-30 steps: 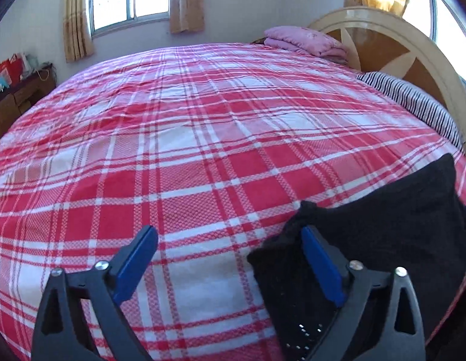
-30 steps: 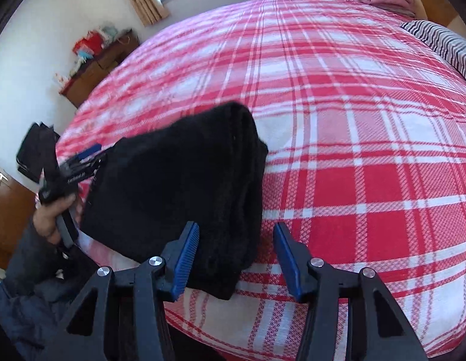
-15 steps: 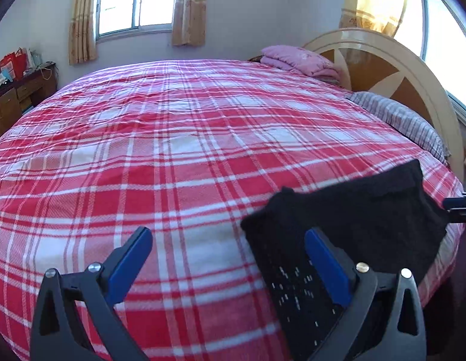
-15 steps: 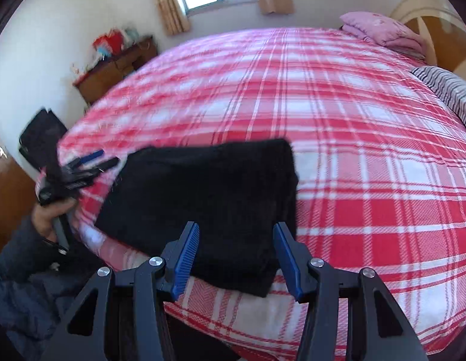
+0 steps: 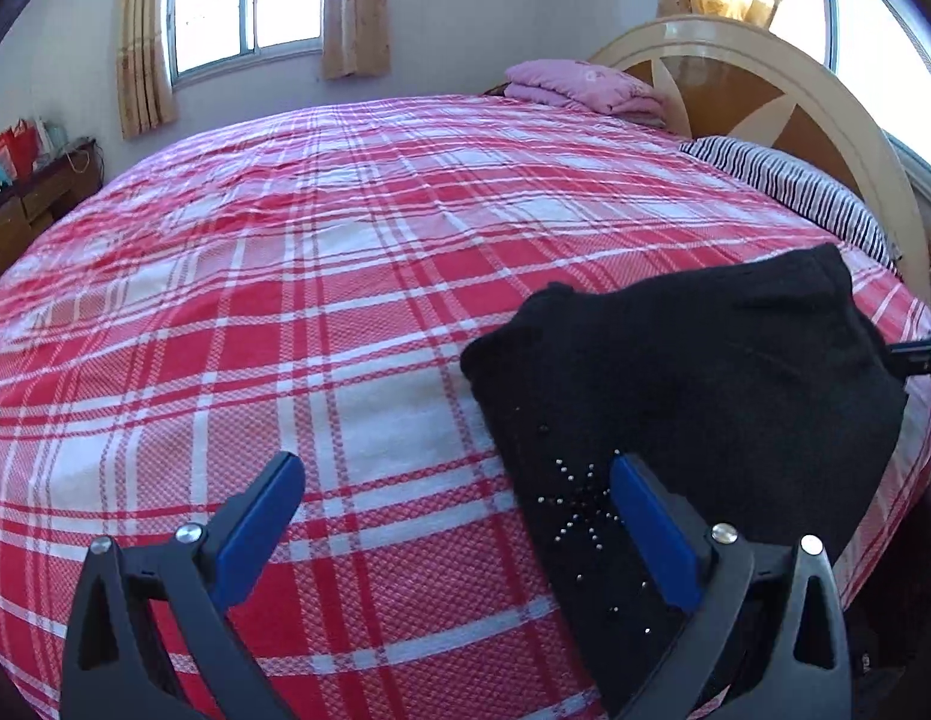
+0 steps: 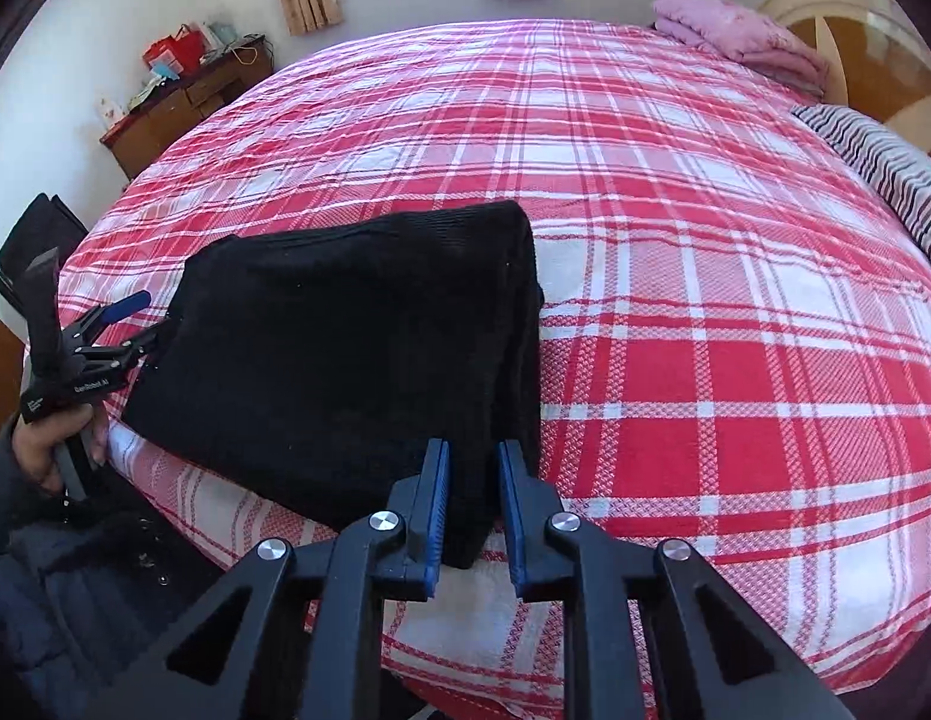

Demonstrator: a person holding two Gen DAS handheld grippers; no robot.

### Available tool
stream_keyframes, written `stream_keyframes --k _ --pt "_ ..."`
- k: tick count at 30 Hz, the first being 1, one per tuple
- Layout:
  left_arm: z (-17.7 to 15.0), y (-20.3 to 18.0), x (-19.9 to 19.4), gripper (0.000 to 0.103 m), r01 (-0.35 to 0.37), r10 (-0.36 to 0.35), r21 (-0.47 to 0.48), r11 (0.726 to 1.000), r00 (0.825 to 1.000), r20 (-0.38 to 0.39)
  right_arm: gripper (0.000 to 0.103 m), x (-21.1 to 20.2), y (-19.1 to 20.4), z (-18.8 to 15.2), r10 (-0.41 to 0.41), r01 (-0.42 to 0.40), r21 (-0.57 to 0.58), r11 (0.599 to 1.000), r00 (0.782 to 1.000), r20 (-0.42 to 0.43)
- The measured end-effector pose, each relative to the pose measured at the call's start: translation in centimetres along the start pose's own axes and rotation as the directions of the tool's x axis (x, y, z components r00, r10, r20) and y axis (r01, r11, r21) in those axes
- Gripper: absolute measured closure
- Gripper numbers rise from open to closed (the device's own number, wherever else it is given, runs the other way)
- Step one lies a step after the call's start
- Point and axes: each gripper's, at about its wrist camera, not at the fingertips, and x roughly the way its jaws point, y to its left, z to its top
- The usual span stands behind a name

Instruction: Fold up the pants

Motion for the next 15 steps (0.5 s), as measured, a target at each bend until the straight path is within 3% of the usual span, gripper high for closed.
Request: stream_keyframes --k 5,7,9,11,15 --pt "0.1 -0.3 -0.2 0.0 -0.014 0.014 0.016 1.0 1.0 -0.005 0.085 -2.4 0.4 0.5 -0.018 0.016 0.025 1.0 0.996 0.09" --pt "0.2 -0.4 -0.3 0.0 -0.021 0.021 0.018 1.0 1.0 -0.008 0.083 -3.2 1.8 0.8 0.048 -0.047 -0.012 0.999 0.99 0.136" --pt "0.1 -0.7 -0.4 0.0 -0.025 0.025 0.023 0.999 1.0 -0.011 0.071 -3.0 3.4 0.6 0.108 -0.101 -0.052 0.994 0.983 0.149" --pt "0.1 -0.9 -0.7 0.0 -0.02 0.02 0.029 0.999 1.0 -0.015 0.066 -1.6 5.0 0.3 0.133 -0.122 -0.093 0.988 0.983 0.124" --pt "-0.1 -1.6 -1.5 0.0 0.008 -0.007 0.047 0.999 1.0 -0.018 0.066 2.6 6.5 -0.9 0.093 -0.087 -0.125 0.988 0.995 0.045"
